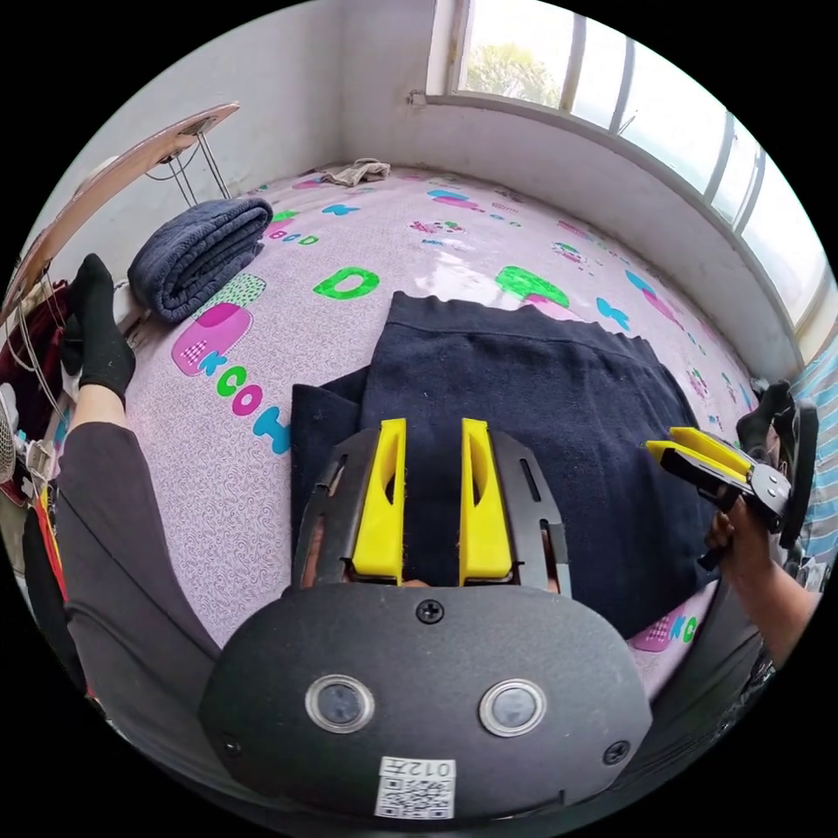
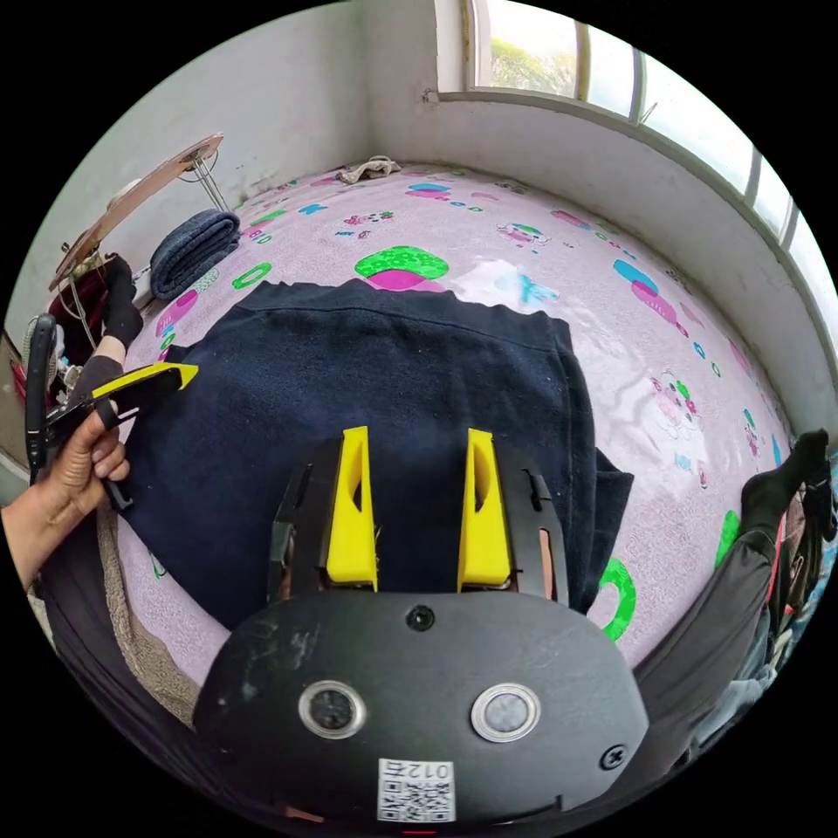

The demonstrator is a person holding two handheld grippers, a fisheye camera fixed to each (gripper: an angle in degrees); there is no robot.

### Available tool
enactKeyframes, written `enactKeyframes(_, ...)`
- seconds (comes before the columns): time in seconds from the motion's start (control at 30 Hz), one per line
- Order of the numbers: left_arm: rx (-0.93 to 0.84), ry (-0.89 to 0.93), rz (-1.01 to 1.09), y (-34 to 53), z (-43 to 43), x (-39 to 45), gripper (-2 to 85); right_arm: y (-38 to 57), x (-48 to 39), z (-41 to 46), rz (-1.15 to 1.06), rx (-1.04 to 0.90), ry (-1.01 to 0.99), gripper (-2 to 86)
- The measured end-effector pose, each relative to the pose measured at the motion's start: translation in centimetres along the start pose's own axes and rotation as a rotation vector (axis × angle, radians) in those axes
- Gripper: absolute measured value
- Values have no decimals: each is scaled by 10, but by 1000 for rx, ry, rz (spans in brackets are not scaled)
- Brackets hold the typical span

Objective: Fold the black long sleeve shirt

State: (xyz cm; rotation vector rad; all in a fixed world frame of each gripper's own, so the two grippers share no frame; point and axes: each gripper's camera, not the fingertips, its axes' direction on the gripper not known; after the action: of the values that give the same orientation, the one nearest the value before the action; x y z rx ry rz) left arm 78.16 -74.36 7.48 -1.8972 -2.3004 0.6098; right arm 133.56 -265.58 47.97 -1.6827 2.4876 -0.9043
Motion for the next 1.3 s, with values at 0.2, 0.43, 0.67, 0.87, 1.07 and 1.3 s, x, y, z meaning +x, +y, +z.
enactKeyframes(0.2,3,-20,4,5,-8,11,70,53,-3,25,19,13,9,140)
enactKeyframes(0.43,-97,130,60,-48,-54,-26,63,56,-31,32,22,-85,-101,121)
enactKeyframes(0.67,-224,277,-204,-102,-94,-166,121,126,-300,-53,-394,97,-288,113)
enactKeyframes(0.87,-396,392,-221,-123,-78,-216,144,197,-510,-32,-657,60,-324,117)
enactKeyframes(1.07,-387,487,-254,-139,-74,-235,143,209,-609,11,-776,-4,-291,126)
enactKeyframes(1.3,-362,581,-232,-165,-69,-247,118,207,-689,54,-809,-2,-182,117)
